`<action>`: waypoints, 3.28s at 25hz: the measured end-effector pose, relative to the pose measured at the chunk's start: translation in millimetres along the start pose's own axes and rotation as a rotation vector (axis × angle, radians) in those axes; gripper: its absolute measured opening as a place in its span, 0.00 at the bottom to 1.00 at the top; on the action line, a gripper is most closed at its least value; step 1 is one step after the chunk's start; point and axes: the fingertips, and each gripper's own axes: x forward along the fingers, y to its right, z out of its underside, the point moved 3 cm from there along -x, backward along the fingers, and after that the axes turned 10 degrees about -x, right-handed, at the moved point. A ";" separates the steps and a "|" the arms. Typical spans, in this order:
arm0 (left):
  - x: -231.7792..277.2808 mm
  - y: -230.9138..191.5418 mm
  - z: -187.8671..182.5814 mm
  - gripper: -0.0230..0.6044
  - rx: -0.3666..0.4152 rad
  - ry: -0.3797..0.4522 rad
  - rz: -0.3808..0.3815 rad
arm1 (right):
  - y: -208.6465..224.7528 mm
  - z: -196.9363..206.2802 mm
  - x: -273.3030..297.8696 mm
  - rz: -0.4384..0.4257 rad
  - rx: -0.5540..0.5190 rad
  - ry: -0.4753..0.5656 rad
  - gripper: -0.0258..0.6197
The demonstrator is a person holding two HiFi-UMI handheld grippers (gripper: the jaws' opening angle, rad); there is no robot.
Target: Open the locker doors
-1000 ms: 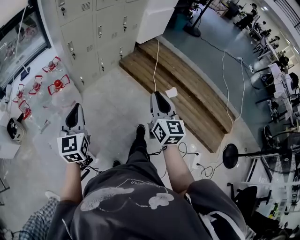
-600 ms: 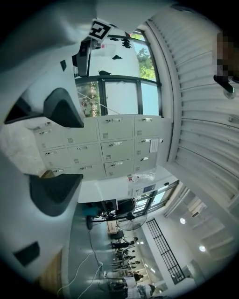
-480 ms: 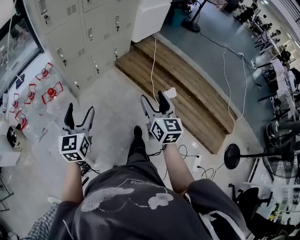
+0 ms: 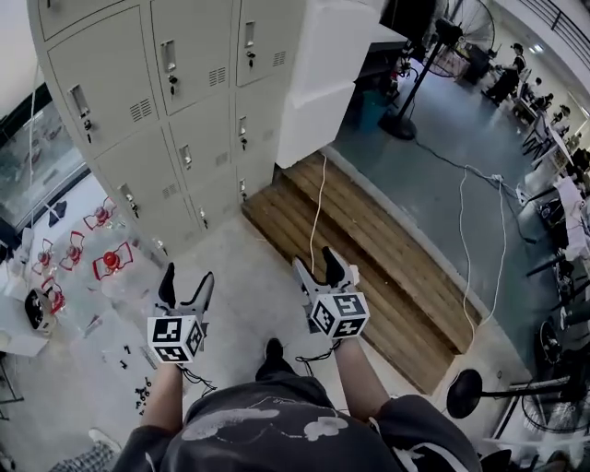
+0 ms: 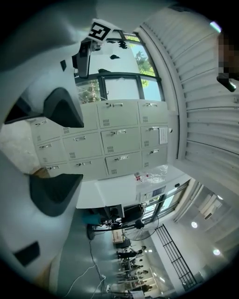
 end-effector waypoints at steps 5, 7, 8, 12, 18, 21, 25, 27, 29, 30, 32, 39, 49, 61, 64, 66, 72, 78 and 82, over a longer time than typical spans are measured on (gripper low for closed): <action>50.0 16.3 -13.9 0.63 -0.011 0.020 -0.046 | 54.4 -9.9 38.0 -0.038 0.027 0.016 0.51; 63.5 19.3 -18.1 0.63 -0.013 0.029 -0.065 | 65.6 -10.1 52.9 -0.067 0.025 0.008 0.51; 69.1 19.9 -19.2 0.63 -0.011 0.026 -0.072 | 68.9 -10.3 59.7 -0.082 0.025 0.004 0.51; 83.1 14.5 -25.0 0.63 -0.002 0.013 -0.109 | 73.2 -13.4 82.1 -0.136 0.037 0.014 0.51; 108.2 -4.7 -23.1 0.63 -0.031 -0.005 -0.162 | 76.6 -4.1 114.1 -0.168 0.058 -0.011 0.51; 128.0 -17.3 -28.5 0.63 -0.025 -0.003 -0.162 | 77.8 -3.8 132.5 -0.176 0.045 -0.025 0.51; 159.3 -39.2 -45.2 0.63 -0.015 0.014 -0.155 | 81.4 -12.1 167.1 -0.172 0.025 -0.026 0.51; 177.3 -52.1 -55.1 0.63 -0.015 0.025 -0.151 | 81.7 -19.9 192.5 -0.182 0.007 -0.028 0.51; 193.8 -66.0 -67.6 0.63 -0.002 0.039 -0.145 | 79.1 -30.0 221.7 -0.199 -0.011 -0.024 0.51; 201.6 -73.3 -75.6 0.63 0.017 0.047 -0.142 | 76.7 -36.4 237.7 -0.207 -0.020 -0.019 0.51; 214.8 -88.4 -93.6 0.63 0.069 0.065 -0.143 | 69.1 -51.4 270.5 -0.230 -0.039 -0.004 0.51; 256.3 -159.4 -144.5 0.63 0.102 0.107 -0.197 | 19.2 -108.4 378.7 -0.362 -0.113 0.045 0.51; 284.7 -241.1 -190.4 0.63 0.085 0.175 -0.253 | -69.4 -176.5 489.8 -0.514 -0.133 0.158 0.51; 272.6 -278.3 -192.0 0.63 0.061 0.194 -0.366 | -135.2 -241.5 544.7 -0.686 -0.140 0.288 0.50; 269.3 -278.8 -194.1 0.63 0.055 0.207 -0.398 | -145.9 -254.1 555.4 -0.720 -0.158 0.311 0.50; 267.2 -278.8 -195.1 0.63 0.057 0.212 -0.418 | -151.4 -261.5 562.6 -0.735 -0.164 0.321 0.51; 265.4 -278.4 -196.3 0.63 0.057 0.219 -0.454 | -162.8 -273.2 579.1 -0.754 -0.196 0.333 0.51; 267.4 -279.4 -195.2 0.63 0.068 0.209 -0.452 | -167.0 -273.8 593.7 -0.725 -0.166 0.323 0.51; 268.6 -282.9 -197.3 0.63 0.066 0.207 -0.449 | -171.1 -275.2 597.2 -0.720 -0.170 0.328 0.50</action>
